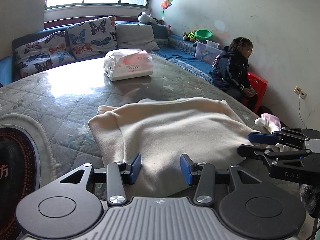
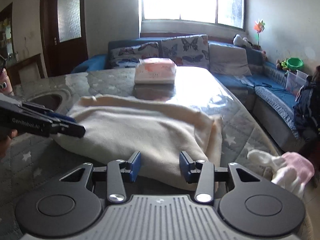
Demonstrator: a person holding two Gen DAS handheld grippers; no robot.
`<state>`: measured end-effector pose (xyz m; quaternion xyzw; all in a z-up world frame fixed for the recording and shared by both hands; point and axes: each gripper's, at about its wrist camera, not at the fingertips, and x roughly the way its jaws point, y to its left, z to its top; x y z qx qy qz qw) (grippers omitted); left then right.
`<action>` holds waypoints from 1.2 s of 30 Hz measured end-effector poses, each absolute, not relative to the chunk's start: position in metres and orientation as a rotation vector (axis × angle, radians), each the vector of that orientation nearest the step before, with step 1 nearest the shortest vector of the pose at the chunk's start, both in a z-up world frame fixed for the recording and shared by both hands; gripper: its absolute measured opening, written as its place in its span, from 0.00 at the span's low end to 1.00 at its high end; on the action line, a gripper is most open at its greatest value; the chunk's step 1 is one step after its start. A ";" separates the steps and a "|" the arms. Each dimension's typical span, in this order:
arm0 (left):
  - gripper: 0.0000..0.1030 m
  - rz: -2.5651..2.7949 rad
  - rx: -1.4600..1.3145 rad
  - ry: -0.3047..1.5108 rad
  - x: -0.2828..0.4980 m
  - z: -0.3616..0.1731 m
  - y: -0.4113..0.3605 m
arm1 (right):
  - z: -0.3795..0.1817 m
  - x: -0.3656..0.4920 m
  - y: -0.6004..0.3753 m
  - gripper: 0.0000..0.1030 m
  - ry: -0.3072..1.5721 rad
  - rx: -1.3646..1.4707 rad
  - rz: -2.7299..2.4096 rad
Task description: Fold clothes
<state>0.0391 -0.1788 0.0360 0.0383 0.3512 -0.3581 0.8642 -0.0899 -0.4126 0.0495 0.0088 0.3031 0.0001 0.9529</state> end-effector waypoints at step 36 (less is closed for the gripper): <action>0.83 -0.662 0.117 0.672 -0.017 0.045 -0.155 | 0.053 -0.115 -0.367 0.97 0.564 0.001 0.014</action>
